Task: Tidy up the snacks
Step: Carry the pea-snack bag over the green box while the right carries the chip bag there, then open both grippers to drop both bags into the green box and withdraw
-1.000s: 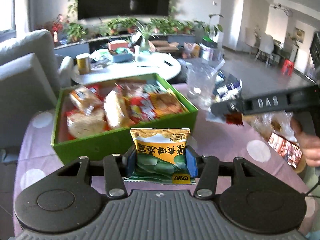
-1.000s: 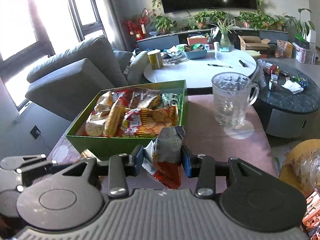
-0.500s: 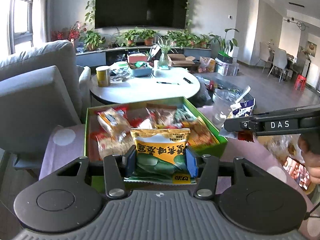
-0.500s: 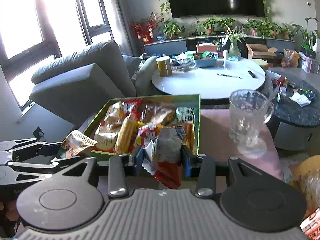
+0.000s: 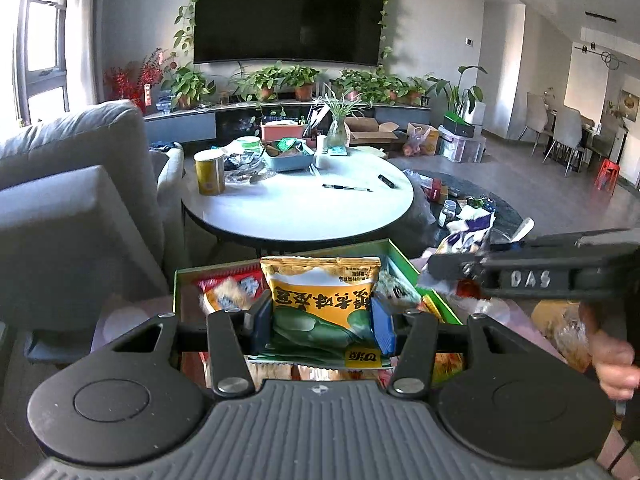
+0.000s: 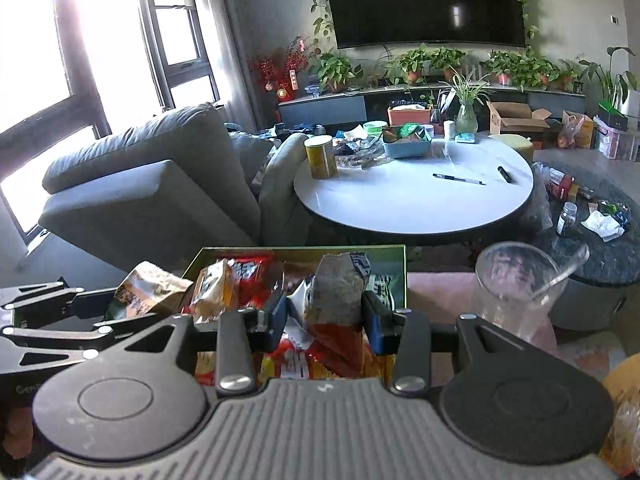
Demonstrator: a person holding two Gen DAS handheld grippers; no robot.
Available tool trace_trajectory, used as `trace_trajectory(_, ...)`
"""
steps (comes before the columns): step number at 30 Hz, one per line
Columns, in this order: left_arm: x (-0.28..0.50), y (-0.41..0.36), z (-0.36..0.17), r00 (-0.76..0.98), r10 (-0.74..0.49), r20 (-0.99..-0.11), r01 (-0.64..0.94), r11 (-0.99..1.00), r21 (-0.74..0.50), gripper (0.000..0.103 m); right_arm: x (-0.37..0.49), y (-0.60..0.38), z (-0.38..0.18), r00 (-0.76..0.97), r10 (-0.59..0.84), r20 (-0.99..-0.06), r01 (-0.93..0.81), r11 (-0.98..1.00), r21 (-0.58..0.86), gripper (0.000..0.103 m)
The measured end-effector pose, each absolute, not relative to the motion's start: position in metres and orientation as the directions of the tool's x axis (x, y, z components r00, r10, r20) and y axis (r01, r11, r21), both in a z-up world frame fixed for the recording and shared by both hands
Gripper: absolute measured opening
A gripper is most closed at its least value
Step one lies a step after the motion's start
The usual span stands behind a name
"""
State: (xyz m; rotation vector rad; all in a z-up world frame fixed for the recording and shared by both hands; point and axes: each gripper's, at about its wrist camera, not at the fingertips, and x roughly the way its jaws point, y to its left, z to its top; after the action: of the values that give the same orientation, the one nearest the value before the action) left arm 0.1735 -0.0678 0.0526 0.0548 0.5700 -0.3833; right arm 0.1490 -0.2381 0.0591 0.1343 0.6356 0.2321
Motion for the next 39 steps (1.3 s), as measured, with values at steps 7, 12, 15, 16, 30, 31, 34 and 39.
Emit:
trace_trajectory(7, 0.212, -0.079, 0.040, 0.755, -0.326, -0.569, 0.364, 0.930, -0.051, 0.047, 0.171, -0.238, 0.040, 0.768, 0.260, -0.586, -0.178, 0.965, 0.195, 0.050)
trace_trajectory(12, 0.231, -0.083, 0.025, 0.739, -0.318, -0.595, 0.356, 0.933, -0.057, 0.047, 0.186, -0.240, 0.024, 0.749, 0.260, -0.609, -0.160, 0.964, 0.214, 0.050)
trace_trajectory(15, 0.239, -0.082, 0.018, 0.731, -0.312, -0.607, 0.349, 0.935, -0.060, 0.047, 0.192, -0.239, 0.018, 0.742, 0.261, -0.618, -0.156, 0.963, 0.219, 0.050)
trace_trajectory(16, 0.241, -0.082, 0.015, 0.728, -0.308, -0.612, 0.346, 0.936, -0.059, 0.047, 0.193, -0.239, 0.017, 0.740, 0.262, -0.619, -0.156, 0.963, 0.221, 0.050)
trace_trajectory(30, 0.237, -0.083, 0.014, 0.742, -0.278, -0.610, 0.321, 0.946, -0.041, 0.066, 0.187, -0.237, 0.015, 0.740, 0.262, -0.620, -0.146, 0.962, 0.232, 0.057)
trace_trajectory(31, 0.234, -0.081, 0.016, 0.747, -0.277, -0.604, 0.320, 0.947, -0.039, 0.067, 0.186, -0.238, 0.017, 0.745, 0.262, -0.614, -0.142, 0.961, 0.237, 0.057)
trace_trajectory(34, 0.225, -0.076, 0.024, 0.761, -0.274, -0.588, 0.310, 0.950, -0.041, 0.072, 0.177, -0.244, 0.027, 0.763, 0.260, -0.592, -0.136, 0.959, 0.247, 0.057)
trace_trajectory(39, 0.200, -0.066, 0.042, 0.800, -0.254, -0.544, 0.287, 0.958, -0.024, 0.080, 0.159, -0.250, 0.047, 0.792, 0.266, -0.550, -0.138, 0.955, 0.262, 0.059)
